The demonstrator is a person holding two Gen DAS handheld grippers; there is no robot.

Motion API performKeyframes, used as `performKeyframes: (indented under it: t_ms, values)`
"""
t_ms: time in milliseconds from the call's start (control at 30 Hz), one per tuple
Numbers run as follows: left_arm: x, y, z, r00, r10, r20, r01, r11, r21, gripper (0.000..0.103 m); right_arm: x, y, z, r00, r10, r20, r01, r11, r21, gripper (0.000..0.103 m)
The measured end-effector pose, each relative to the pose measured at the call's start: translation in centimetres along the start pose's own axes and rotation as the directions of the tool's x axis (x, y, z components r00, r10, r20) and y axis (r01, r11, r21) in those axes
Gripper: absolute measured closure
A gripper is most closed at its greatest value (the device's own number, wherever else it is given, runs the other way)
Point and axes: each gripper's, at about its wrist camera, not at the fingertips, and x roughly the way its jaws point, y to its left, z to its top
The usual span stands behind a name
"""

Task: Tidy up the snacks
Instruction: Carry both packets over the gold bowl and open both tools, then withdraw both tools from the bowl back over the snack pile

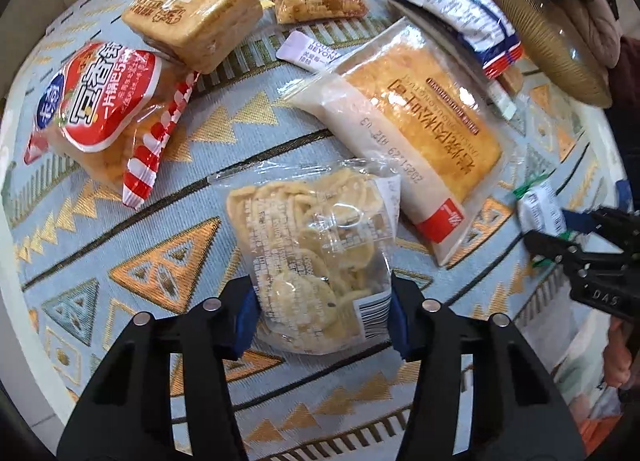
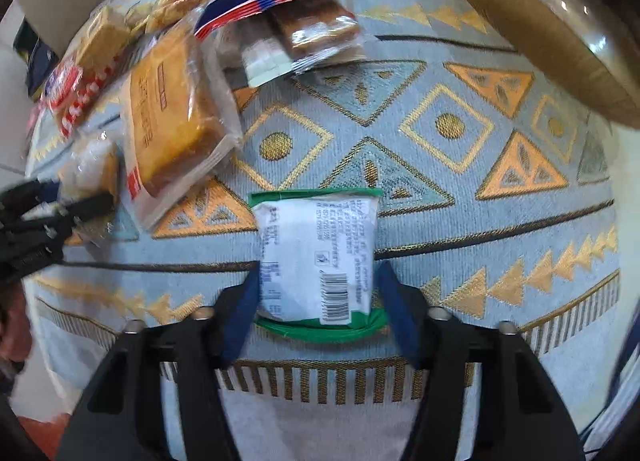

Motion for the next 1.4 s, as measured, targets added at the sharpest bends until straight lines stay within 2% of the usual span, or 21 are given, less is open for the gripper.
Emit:
performKeyframes:
  t_ms: [133,267,433,633,800,933,1000,1067,1100,1133,1233,1333,1400]
  values:
    - [-2.4,1.3,-1.4,0.994,-0.097,0.054,0.098,0.995,-0.016,0.052,-1.7,-0.3,-0.1,0.994,0.099,0.037,-0.1,0.995,0.022,0.053]
    - [-4.7,0.3,-0.7,0.983,-0.151,0.105,0.149,0.989,0.022,0.052,-4.5,-0.5,0.7,0.986,0.128,0.108,-0.131,0.991,0.02,0.053]
    - [-7.2,-4.4,2.1,0.969,-0.202,0.141,0.181,0.972,0.149,0.052,-7.7,-4.1,2.7,0.979,0.069,0.19,-0.087,0.992,0.089,0.053]
    - [-9.7,-11.3,8.1,0.951,-0.288,0.112,0.242,0.92,0.308,0.052,-11.3,-9.3,5.4,0.966,-0.049,0.252,-0.008,0.975,0.224,0.053]
    - [-11.9,-15.6,12.8,0.935,-0.318,0.156,0.239,0.891,0.385,0.052,-14.9,-12.2,7.9,0.94,-0.164,0.301,0.062,0.945,0.32,0.053]
    - [-13.0,-20.1,17.0,0.914,-0.347,0.209,0.231,0.871,0.435,0.051,-16.5,-13.4,9.7,0.919,-0.224,0.326,0.097,0.926,0.366,0.053]
    - [-12.7,-21.8,18.4,0.908,-0.353,0.227,0.22,0.861,0.459,0.044,-16.3,-13.9,10.6,0.911,-0.244,0.333,0.104,0.916,0.388,0.05]
    - [-12.0,-22.7,19.3,0.914,-0.322,0.247,0.18,0.867,0.465,0.025,-15.7,-15.3,11.4,0.913,-0.266,0.31,0.115,0.896,0.429,0.038]
    - [-11.7,-22.7,19.5,0.917,-0.319,0.24,0.18,0.867,0.464,0.025,-15.0,-16.2,11.5,0.924,-0.248,0.291,0.099,0.891,0.444,0.035]
    - [-11.2,-22.4,19.5,0.921,-0.313,0.234,0.182,0.873,0.453,0.025,-14.6,-16.6,11.3,0.93,-0.24,0.28,0.093,0.887,0.451,0.037]
    - [-10.7,-20.7,18.3,0.928,-0.306,0.214,0.191,0.881,0.432,0.025,-14.3,-16.6,9.9,0.931,-0.246,0.269,0.103,0.886,0.453,0.038]
    - [-11.4,-17.9,16.5,0.935,-0.295,0.197,0.2,0.896,0.396,0.025,-13.9,-13.9,9.2,0.938,-0.227,0.262,0.113,0.914,0.389,0.038]
    - [-13.1,-15.1,14.9,0.938,-0.271,0.218,0.183,0.917,0.354,0.025,-14.5,-11.1,9.3,0.944,-0.186,0.274,0.091,0.941,0.326,0.038]
